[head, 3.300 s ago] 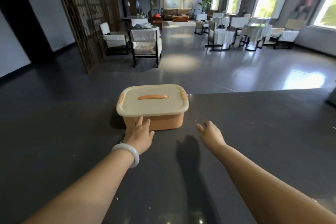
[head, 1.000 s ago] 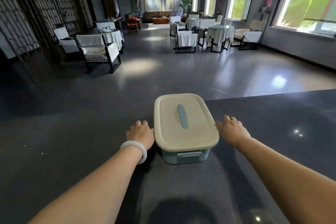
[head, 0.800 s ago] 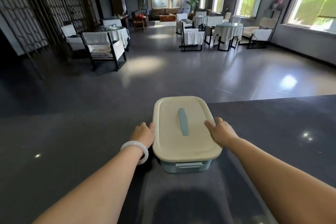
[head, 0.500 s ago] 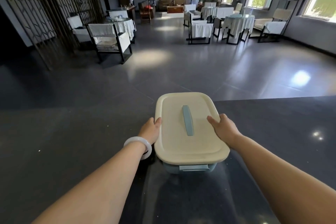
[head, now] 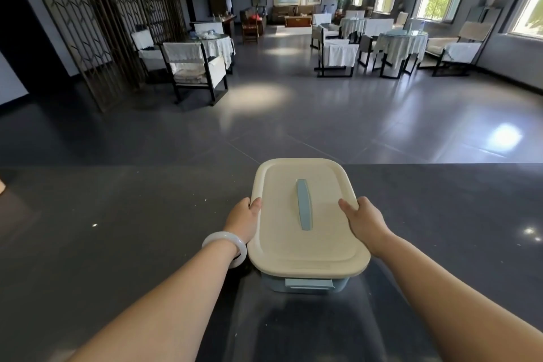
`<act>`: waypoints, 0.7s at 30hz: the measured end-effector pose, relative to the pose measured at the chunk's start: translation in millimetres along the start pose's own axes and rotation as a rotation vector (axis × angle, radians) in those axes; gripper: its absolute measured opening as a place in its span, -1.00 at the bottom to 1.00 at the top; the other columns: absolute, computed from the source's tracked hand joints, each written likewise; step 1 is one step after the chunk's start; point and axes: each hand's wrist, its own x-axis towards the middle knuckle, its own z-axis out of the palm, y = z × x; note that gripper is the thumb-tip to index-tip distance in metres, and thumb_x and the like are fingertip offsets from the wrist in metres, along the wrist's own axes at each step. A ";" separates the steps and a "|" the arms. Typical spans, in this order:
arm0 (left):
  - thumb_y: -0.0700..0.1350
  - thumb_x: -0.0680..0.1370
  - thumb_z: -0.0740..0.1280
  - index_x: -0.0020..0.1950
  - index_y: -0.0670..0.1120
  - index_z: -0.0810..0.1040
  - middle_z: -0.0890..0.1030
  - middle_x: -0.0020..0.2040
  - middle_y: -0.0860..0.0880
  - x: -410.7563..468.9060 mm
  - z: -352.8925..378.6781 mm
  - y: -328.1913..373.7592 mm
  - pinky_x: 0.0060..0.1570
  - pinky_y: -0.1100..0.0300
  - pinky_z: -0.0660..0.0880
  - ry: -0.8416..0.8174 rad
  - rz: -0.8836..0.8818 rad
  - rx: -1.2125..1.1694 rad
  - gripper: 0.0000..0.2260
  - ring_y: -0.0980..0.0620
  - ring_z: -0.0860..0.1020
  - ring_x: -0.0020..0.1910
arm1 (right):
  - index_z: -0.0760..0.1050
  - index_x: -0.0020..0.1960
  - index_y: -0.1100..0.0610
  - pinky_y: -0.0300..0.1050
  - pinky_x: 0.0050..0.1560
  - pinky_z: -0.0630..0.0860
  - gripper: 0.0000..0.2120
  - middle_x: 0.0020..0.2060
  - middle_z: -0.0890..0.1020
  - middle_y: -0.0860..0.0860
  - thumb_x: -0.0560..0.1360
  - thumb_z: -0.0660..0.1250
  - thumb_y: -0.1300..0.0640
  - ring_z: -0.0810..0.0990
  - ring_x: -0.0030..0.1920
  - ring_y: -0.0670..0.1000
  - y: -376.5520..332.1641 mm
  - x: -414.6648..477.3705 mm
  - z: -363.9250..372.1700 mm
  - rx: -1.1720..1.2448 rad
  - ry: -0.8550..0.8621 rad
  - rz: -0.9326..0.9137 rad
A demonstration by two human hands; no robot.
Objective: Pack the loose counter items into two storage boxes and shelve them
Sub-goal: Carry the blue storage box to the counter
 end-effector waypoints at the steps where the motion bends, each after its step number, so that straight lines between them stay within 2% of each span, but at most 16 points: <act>1: 0.05 0.66 0.12 -0.17 -0.15 0.35 0.42 -0.24 -0.07 -4.8 -3.9 -3.6 -0.31 0.12 0.27 0.004 -0.004 0.001 -0.68 -0.01 0.37 -0.31 | 0.34 0.23 0.24 -0.15 -0.36 0.37 -0.57 -0.11 0.52 0.07 0.61 0.15 -0.12 0.50 -0.21 -0.01 -1.2 -5.5 2.6 0.005 -0.005 0.000; 5: 0.05 0.65 0.13 -0.19 -0.13 0.33 0.42 -0.26 -0.07 -33.4 -30.1 -20.9 -0.33 0.11 0.25 0.049 -0.027 -0.002 -0.68 -0.01 0.37 -0.32 | 0.34 0.23 0.24 -0.16 -0.35 0.37 -0.57 -0.05 0.53 0.09 0.62 0.15 -0.12 0.50 -0.19 -0.01 -13.4 -31.4 17.8 -0.001 -0.047 -0.034; 9: 0.05 0.65 0.15 -0.19 -0.14 0.35 0.44 -0.26 -0.07 -65.9 -65.3 -49.5 -0.33 0.12 0.27 0.125 -0.076 -0.015 -0.68 -0.02 0.40 -0.31 | 0.35 0.20 0.25 -0.13 -0.34 0.36 -0.58 -0.13 0.51 0.05 0.62 0.14 -0.12 0.49 -0.22 -0.01 -31.2 -59.5 47.4 -0.034 -0.111 -0.096; 13: 0.05 0.64 0.15 -0.16 -0.15 0.41 0.49 -0.23 -0.06 -102.8 -112.9 -87.4 -0.31 0.12 0.31 0.188 -0.123 -0.019 -0.69 -0.02 0.45 -0.28 | 0.35 0.21 0.24 -0.06 -0.20 0.44 -0.56 -0.06 0.54 0.09 0.61 0.14 -0.14 0.53 -0.14 0.05 -53.0 -94.3 92.2 -0.057 -0.172 -0.145; 18: 0.04 0.64 0.18 -0.24 -0.09 0.35 0.46 -0.29 -0.01 -154.4 -189.0 -136.2 -0.35 0.14 0.29 0.301 -0.166 -0.062 -0.69 0.02 0.42 -0.34 | 0.34 0.24 0.25 -0.16 -0.36 0.38 -0.55 -0.07 0.53 0.07 0.61 0.14 -0.12 0.51 -0.21 -0.03 -95.7 -156.1 155.5 -0.045 -0.245 -0.241; 21: 0.04 0.64 0.17 -0.22 -0.09 0.38 0.48 -0.27 -0.01 -192.0 -240.5 -174.1 -0.36 0.15 0.29 0.355 -0.185 -0.062 -0.70 0.04 0.44 -0.33 | 0.33 0.28 0.24 -0.18 -0.37 0.38 -0.55 -0.05 0.54 0.07 0.62 0.14 -0.12 0.51 -0.21 -0.05 -125.1 -202.2 200.2 -0.043 -0.301 -0.288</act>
